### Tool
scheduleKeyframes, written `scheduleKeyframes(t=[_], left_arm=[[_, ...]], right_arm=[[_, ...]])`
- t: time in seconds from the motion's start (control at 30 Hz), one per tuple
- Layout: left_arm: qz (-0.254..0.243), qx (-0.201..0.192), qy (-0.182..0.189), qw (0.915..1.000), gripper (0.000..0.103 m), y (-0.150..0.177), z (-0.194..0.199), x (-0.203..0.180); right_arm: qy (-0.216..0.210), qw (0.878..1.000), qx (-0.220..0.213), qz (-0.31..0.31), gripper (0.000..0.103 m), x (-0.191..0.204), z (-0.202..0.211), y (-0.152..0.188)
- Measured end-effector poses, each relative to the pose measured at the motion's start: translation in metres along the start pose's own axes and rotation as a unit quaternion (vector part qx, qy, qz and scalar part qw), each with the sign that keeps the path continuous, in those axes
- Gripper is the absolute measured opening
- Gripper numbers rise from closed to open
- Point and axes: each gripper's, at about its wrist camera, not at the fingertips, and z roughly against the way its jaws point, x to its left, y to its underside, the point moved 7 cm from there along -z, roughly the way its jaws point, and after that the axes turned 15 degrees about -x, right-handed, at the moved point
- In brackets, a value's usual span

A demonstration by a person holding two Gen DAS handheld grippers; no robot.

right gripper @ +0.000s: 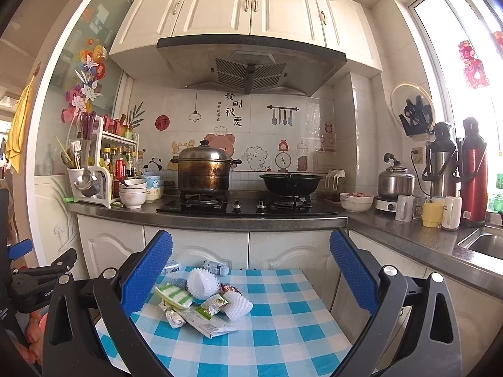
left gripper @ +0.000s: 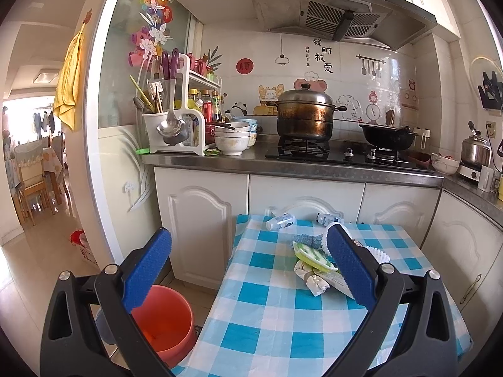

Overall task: Collect trash
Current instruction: 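Move both tools back and then toward the cluttered table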

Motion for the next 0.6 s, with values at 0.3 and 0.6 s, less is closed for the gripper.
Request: scheduleKeyframes(t=[0.3,0.6], left_arm=[[0.001,0.014,-0.003,0.9999,0.100,0.010,-0.010,0.003],[-0.002,0.038,-0.005,0.9993,0.100,0.029,-0.030,0.000]], right_arm=[[-0.036,0.998,0.041,-0.019,0.099,0.009,-0.013,0.022],[-0.037,0.993,0.104,-0.033,0.099,0.009,-0.035,0.065]])
